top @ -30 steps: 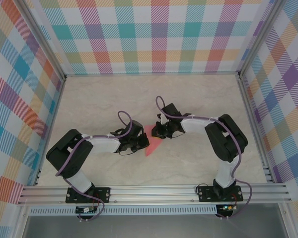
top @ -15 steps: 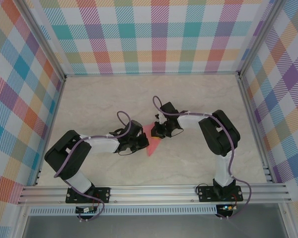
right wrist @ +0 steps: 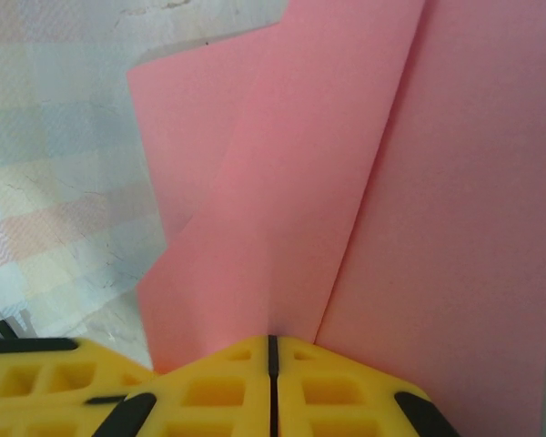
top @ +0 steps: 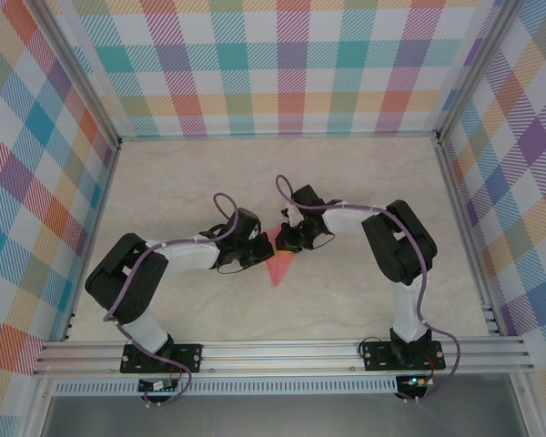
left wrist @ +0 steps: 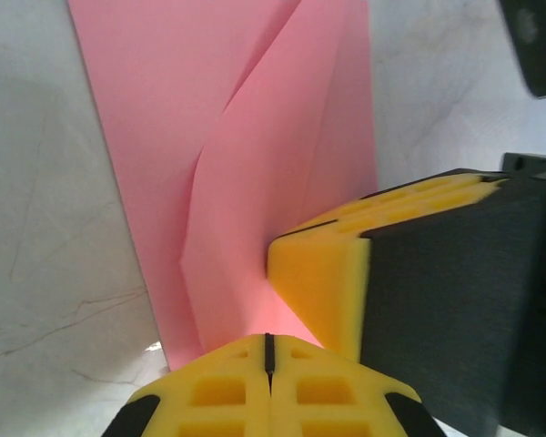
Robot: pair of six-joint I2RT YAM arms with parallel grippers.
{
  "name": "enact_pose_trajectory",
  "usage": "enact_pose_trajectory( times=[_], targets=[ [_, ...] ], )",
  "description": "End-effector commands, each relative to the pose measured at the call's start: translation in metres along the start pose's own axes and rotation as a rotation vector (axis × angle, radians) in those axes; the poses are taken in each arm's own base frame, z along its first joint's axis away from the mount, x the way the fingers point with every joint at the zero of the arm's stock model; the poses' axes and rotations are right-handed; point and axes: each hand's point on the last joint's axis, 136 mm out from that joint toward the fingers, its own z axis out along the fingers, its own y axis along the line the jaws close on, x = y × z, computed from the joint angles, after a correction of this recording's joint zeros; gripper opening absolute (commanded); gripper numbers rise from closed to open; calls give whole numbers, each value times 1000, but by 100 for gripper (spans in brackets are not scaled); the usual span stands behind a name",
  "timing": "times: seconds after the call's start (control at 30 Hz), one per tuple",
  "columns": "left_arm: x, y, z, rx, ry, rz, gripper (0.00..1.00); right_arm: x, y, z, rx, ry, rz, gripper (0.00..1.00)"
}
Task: Fold a paper plane with a square sheet of paper (pick it up from the middle)
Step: Fourth fold the wing at the center of the table.
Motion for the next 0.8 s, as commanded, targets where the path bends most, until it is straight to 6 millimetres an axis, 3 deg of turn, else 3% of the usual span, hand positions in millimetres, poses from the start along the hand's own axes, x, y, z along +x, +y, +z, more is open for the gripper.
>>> enact_pose_trajectory(
  times=[0.0, 0.2, 0.37, 0.57, 0.77],
  targets=[
    [-2, 1, 4, 1, 14, 10, 2, 5, -27, 12, 92, 12, 37, 7],
    [4, 20, 7, -72, 23, 2, 0, 1, -16, 5, 63, -11, 26, 7],
    [9, 34, 10, -114, 35, -4, 0, -1, 12, -16, -24, -61, -7, 8],
    [15, 43, 14, -128, 44, -17, 0, 19, 33, -34, -137, -92, 21, 8],
    [18, 47, 15, -130, 52, -26, 0, 49, 45, -23, -143, -42, 52, 8]
  ],
)
